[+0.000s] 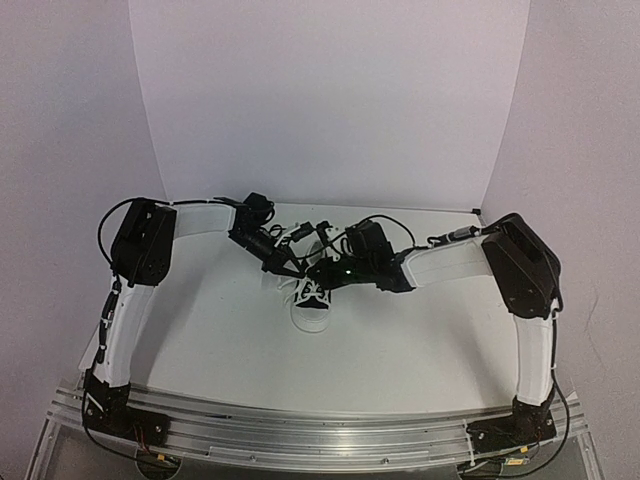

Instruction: Tie the shoes

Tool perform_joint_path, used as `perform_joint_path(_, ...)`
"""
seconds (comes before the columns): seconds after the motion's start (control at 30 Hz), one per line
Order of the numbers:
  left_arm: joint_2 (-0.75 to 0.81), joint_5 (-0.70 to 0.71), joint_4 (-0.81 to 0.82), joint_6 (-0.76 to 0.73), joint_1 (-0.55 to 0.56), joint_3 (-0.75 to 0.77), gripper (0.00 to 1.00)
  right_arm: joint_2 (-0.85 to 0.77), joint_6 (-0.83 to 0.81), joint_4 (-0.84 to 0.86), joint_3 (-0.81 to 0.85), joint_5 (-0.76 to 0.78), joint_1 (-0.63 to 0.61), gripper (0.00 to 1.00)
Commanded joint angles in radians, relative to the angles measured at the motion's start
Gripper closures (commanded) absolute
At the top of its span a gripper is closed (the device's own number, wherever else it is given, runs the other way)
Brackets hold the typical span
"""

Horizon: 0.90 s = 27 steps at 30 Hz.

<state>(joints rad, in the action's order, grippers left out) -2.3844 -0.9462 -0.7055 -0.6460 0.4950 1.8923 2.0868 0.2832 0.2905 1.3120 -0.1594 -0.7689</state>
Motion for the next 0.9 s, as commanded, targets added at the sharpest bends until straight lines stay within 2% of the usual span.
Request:
perform_joint_path(0.0, -0.013, 0.014, 0.021, 0.003, 0.004, 0.037, 1.0, 0.051, -0.031, -0.01, 0.056, -0.024, -0.004, 0.9)
perform_joint_path(0.33, -0.016, 0.015, 0.021, 0.002, 0.004, 0.04, 1.0, 0.029, -0.076, -0.075, 0.042, 0.005, -0.004, 0.95)
perform_joint_path(0.87, -0.02, 0.014, 0.017, 0.0, 0.004, 0.042, 1.0, 0.087, -0.133, -0.151, 0.128, 0.072, -0.023, 0.92)
